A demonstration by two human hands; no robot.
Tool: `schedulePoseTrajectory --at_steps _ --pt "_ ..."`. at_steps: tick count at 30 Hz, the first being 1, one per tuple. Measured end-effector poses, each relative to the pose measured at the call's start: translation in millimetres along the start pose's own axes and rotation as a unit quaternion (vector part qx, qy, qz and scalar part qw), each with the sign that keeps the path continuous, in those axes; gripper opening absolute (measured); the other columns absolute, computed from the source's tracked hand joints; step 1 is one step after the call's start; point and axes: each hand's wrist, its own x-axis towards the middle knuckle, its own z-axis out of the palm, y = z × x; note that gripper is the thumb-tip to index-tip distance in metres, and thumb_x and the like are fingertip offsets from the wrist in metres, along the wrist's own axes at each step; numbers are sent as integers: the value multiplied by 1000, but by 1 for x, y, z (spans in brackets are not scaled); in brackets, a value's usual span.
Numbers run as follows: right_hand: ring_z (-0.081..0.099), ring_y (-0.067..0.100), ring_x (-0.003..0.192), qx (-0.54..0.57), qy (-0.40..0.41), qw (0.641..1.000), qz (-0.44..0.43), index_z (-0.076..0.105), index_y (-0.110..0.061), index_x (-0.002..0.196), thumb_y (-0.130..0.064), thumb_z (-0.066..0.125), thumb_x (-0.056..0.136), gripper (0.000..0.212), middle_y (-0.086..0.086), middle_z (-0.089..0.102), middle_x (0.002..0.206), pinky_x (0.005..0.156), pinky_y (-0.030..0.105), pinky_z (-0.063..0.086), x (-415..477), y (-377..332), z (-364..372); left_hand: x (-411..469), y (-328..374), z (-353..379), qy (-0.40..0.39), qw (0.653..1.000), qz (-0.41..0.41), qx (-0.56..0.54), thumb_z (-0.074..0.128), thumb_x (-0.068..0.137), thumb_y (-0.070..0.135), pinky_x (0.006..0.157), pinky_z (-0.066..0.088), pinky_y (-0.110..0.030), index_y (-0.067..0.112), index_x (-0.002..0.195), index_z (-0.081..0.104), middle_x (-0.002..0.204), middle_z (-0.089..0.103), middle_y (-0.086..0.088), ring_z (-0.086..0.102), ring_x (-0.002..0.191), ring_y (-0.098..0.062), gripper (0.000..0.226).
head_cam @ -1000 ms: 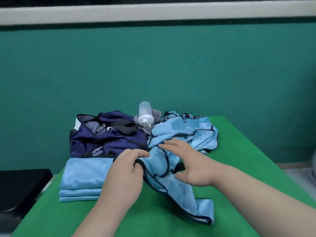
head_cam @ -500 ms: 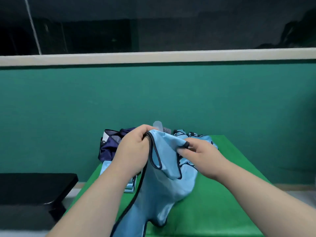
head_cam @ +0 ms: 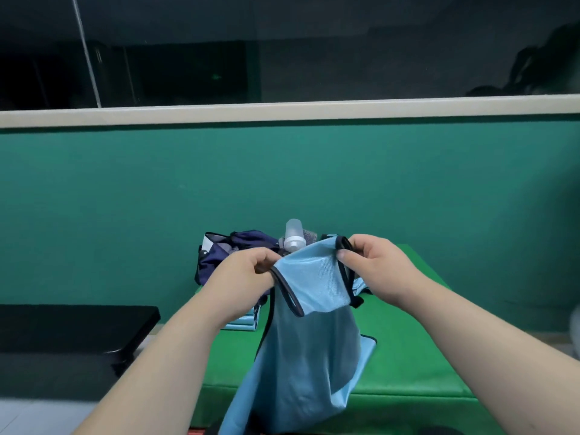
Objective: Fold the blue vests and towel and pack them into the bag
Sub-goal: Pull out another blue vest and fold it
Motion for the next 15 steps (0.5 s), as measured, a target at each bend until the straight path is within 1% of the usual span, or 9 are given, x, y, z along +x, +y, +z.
schedulePoseTrajectory --at_steps 2,4,6,8,10,11,12,13,15 --pt "42 12 59 -20 -7 1000 -7 55 -12 76 -29 62 95 27 -3 52 65 62 33 35 -3 -2 2 -7 -3 0 -17 1000 3 -14 61 86 0 87 55 -32 29 91 74 90 75 14 70 90 -9 32" --pt "42 13 60 -33 -18 999 -16 58 -12 79 -30 62 95 24 -3 53 67 61 32 34 -5 -1 4 -13 -3 0 -25 999 9 -36 47 81 -16 88 53 -29 27 96 73 94 76 13 70 92 -6 53" --pt "43 13 61 -37 -27 999 -26 59 -14 81 -31 62 95 22 -2 54 69 62 32 35 -8 -3 6 -17 -2 0 -21 998 13 -62 41 76 -21 88 53 -31 27 100 72 96 75 12 69 94 -6 62" --pt "44 14 62 -33 -35 998 -33 60 -13 82 -30 62 95 21 -2 55 70 62 33 36 -9 -5 6 -18 1 2 -14 995 11 -100 51 79 -12 94 53 -36 29 101 72 99 74 9 68 97 -8 51" --pt "46 14 64 -25 -48 997 -46 61 -12 84 -29 62 96 21 -1 56 72 65 34 39 -12 -9 7 -18 5 7 -12 993 20 -114 64 78 17 96 52 -35 34 101 72 101 73 13 67 99 -5 30" --pt "46 14 65 -16 -58 997 -52 61 -12 85 -31 62 95 22 -1 57 73 65 36 41 -13 -12 7 -18 7 10 -10 994 27 -106 67 74 30 96 52 -34 38 100 72 102 72 15 67 99 -4 28" --pt "47 14 66 -6 -69 996 -59 61 -12 85 -34 62 93 24 -1 57 73 66 39 43 -14 -14 8 -17 8 13 -8 995 35 -95 69 73 39 95 52 -34 41 100 71 102 72 17 67 98 -3 28" --pt "48 14 67 1 -80 995 -65 62 -13 86 -38 60 90 26 -1 57 73 67 43 46 -15 -16 8 -16 9 16 -7 995 46 -86 72 74 42 94 53 -34 42 101 71 102 72 17 67 98 -2 27" --pt "49 12 68 -2 -95 992 -78 64 -16 87 -38 59 90 23 -3 58 74 72 46 49 -17 -20 7 -16 13 21 -1 995 68 -80 75 83 34 89 53 -30 40 98 72 98 73 17 67 93 -1 17"
